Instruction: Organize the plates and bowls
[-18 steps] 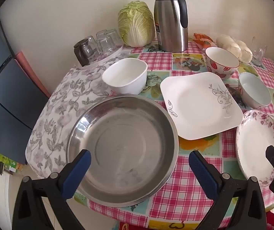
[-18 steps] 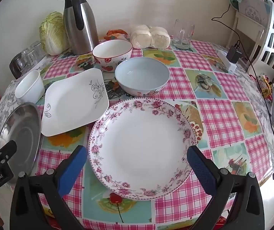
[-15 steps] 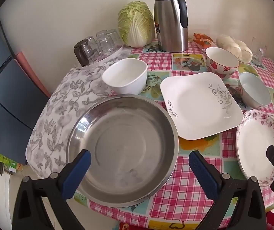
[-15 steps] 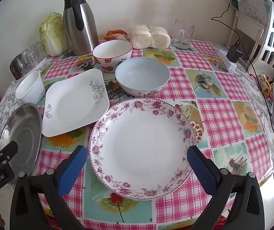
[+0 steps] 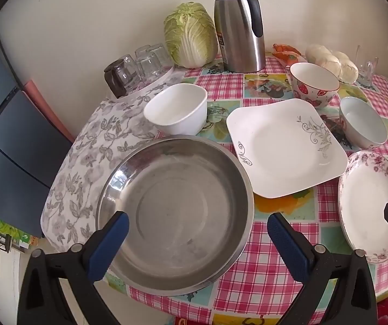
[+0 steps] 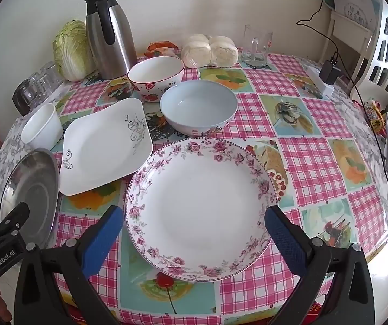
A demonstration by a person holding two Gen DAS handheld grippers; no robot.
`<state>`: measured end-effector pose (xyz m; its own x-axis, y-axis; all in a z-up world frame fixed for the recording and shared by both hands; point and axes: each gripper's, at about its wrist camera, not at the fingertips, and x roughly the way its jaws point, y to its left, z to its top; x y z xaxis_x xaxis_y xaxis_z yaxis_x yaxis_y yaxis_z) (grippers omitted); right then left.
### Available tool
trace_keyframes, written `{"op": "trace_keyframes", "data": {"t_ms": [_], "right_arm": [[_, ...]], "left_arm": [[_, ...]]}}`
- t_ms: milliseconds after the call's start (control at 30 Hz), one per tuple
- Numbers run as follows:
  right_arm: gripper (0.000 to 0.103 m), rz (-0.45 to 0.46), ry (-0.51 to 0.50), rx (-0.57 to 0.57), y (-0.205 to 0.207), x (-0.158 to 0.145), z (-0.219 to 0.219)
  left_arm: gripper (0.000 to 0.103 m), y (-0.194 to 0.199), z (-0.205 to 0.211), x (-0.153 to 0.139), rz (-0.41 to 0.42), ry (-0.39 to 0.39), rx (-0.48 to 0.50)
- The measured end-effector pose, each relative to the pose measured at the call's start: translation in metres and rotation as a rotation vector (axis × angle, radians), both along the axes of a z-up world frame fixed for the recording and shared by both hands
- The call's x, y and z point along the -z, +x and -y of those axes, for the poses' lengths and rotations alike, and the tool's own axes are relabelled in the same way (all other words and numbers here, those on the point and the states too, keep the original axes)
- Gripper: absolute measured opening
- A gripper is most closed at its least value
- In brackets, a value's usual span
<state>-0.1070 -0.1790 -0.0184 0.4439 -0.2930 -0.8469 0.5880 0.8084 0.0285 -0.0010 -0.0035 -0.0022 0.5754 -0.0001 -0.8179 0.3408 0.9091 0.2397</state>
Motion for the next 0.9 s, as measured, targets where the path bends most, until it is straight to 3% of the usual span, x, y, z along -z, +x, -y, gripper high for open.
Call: {"op": "trace_keyframes", "data": {"t_ms": [900], "right_arm": [[0.103,-0.006,0.004,-0.004,0.0001,0.0004,0.0002]], "left_arm": [[0.103,0.0001,0.0013,0.0023,0.0,0.019,0.011]]}}
